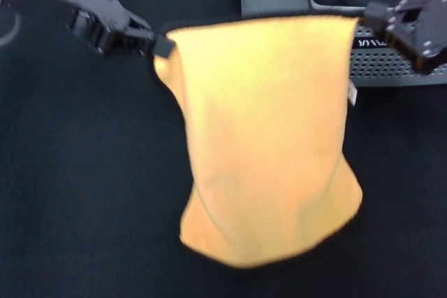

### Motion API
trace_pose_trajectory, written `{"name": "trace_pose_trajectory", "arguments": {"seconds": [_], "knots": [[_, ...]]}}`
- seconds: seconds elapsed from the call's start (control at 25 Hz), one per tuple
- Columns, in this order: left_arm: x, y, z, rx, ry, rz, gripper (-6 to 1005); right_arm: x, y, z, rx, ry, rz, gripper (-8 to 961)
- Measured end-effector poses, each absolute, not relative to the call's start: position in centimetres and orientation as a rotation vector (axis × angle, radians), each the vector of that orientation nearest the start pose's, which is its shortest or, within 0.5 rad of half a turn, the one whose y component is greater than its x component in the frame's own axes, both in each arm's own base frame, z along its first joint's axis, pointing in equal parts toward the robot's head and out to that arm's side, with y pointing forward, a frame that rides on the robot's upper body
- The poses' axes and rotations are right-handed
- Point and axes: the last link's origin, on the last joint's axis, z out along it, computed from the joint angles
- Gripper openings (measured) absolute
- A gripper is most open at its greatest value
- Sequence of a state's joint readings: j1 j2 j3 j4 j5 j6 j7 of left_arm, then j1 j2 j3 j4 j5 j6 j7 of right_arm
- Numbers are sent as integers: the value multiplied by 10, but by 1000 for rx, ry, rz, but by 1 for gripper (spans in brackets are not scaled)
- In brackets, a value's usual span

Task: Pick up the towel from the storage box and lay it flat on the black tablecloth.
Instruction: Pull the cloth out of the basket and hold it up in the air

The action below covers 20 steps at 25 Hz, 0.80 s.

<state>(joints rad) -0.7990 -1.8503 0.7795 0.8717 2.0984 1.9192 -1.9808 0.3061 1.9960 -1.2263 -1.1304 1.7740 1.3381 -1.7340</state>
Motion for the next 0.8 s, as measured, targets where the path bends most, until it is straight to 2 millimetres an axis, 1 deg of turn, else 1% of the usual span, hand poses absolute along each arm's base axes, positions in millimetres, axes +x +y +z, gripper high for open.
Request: {"name": "trace_pose_trajectory", "arguments": {"seconds": [0.08,0.12,0.24,0.36,0.48,0.6,0.72,0.8], "knots": [[-167,380,111,-3028,-730,-288,27,186,330,70,-2497,90,867,5],[-164,381,115,-3015,-715,-247,27,185,327,73,-2488,76,864,5],[-159,380,124,-3011,-681,-175,27,183,308,86,-2455,28,842,5],[-157,370,127,-3046,-652,-139,28,184,288,92,-2439,17,825,5],[-156,360,127,-3067,-636,-97,28,179,260,100,-2422,-25,785,5],[-149,346,127,-3127,-576,-124,28,174,228,106,-2428,-55,745,5],[-137,327,135,-3189,-474,-250,28,171,221,104,-2446,-55,756,5],[-131,322,138,-3197,-419,-295,28,172,224,100,-2457,-46,771,5]]}}
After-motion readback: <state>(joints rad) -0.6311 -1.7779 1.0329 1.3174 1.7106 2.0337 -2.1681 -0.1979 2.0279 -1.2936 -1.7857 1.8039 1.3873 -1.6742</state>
